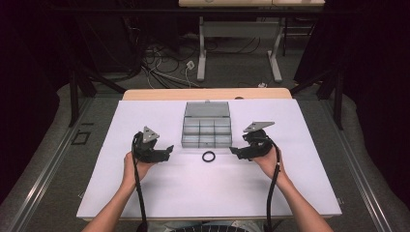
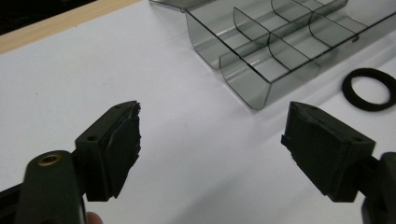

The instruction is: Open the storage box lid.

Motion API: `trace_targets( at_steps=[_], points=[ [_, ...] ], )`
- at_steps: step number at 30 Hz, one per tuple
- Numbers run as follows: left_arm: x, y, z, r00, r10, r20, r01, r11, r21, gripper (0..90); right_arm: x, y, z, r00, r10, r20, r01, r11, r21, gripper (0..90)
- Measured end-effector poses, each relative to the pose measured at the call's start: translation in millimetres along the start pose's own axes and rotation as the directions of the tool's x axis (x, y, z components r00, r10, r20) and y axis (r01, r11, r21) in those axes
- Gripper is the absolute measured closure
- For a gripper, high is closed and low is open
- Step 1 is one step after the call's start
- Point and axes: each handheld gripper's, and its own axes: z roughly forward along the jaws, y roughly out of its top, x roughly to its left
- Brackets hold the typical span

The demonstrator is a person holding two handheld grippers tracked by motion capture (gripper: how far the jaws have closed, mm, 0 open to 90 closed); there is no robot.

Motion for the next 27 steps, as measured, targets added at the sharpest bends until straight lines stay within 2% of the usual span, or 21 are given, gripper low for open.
trace_targets(
  at_steps=[1,3,5,9,11,14,16,17,21,27],
  points=[
    [0.0,-1.3,-1.5,1.0,0.008,0.0,-0.008,0.9999,0.008,16.9,0.9,-1.3,-1.2,1.0,0.002,-0.006,-0.002,1.0,-0.007,20.7],
    [-0.5,-3.9,-3.8,1.0,0.001,0.007,-0.001,0.9999,0.013,16.0,2.0,-3.4,-4.2,0.9999,0.002,-0.015,-0.002,1.0,0.008,19.4],
    [-1.2,-6.4,-5.5,0.9999,-0.006,0.01,0.006,0.9998,0.016,15.3,4.8,-6.6,-4.4,0.9996,0.003,-0.028,-0.003,1.0,0.001,17.0],
    [-3.9,-11.5,-8.3,0.9998,0.003,0.021,-0.004,0.9994,0.034,13.6,12.0,-9.8,-5.0,0.999,-0.019,-0.042,0.021,0.999,0.04,15.3],
    [-6.4,-13.9,-9.7,0.9998,0.008,0.02,-0.009,0.9991,0.042,12.1,15.3,-11.3,-3.4,0.9982,-0.014,-0.058,0.016,0.999,0.033,13.9],
    [-9.8,-16.7,-12.6,0.9996,0.02,0.022,-0.021,0.9981,0.057,8.5,19.2,-12.3,-2.6,0.9979,-0.028,-0.058,0.031,0.998,0.05,12.6],
    [-11.7,-18.2,-15.0,0.9995,0.022,0.022,-0.024,0.9975,0.067,5.9,20.9,-12.7,-1.4,0.9977,-0.029,-0.061,0.032,0.999,0.037,12.0],
    [-12.1,-19.2,-16.4,0.9996,0.022,0.018,-0.023,0.9978,0.062,5.1,21.2,-12.3,-1.2,0.9971,-0.036,-0.067,0.039,0.998,0.047,10.9],
    [-12.3,-23.9,-22.2,0.9997,0.018,0.015,-0.019,0.9978,0.064,4.5,24.1,-12.5,0.2,0.9968,-0.034,-0.072,0.036,0.999,0.033,8.6],
    [-11.1,-29.9,-27.3,0.9999,0.004,0.011,-0.005,0.9983,0.057,4.3,28.6,-13.3,4.8,0.9943,-0.058,-0.089,0.064,0.996,0.058,5.3]
  ],
)
